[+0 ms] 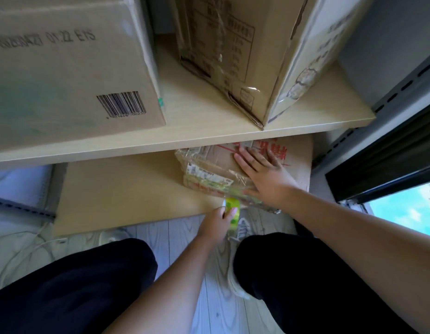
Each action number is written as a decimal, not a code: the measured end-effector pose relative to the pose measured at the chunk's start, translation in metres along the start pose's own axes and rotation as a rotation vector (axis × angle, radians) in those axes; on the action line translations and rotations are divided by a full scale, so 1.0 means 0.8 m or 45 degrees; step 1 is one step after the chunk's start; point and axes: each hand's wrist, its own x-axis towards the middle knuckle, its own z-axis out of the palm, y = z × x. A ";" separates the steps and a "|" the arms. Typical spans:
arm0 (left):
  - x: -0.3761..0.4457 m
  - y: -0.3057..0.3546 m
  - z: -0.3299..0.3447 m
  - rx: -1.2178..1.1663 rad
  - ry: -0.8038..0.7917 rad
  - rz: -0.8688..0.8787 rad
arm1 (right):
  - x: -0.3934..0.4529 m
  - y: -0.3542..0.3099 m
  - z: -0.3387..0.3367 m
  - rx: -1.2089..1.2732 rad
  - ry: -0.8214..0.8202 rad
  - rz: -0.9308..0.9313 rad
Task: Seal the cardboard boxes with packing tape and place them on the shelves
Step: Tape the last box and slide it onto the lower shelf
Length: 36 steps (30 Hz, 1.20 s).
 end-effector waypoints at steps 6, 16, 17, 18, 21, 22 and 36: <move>0.049 0.002 -0.010 -0.738 0.070 -0.466 | 0.009 0.016 0.009 0.069 0.118 -0.065; 0.098 0.000 -0.151 -0.396 0.200 -0.091 | -0.042 0.035 -0.009 0.900 -0.185 1.044; 0.086 0.000 -0.153 -0.394 0.169 -0.037 | -0.043 0.036 -0.015 0.920 -0.118 1.028; 0.069 0.003 -0.156 -0.410 0.153 -0.013 | -0.043 0.038 -0.023 0.904 -0.068 1.013; 0.028 -0.007 -0.162 -0.270 0.259 0.019 | -0.045 0.035 -0.043 0.856 0.034 0.997; 0.010 -0.010 -0.166 -0.200 0.304 0.029 | -0.048 0.031 -0.050 0.877 0.056 0.995; -0.090 -0.047 -0.195 0.290 0.653 -0.390 | -0.021 -0.063 -0.073 1.094 0.116 1.007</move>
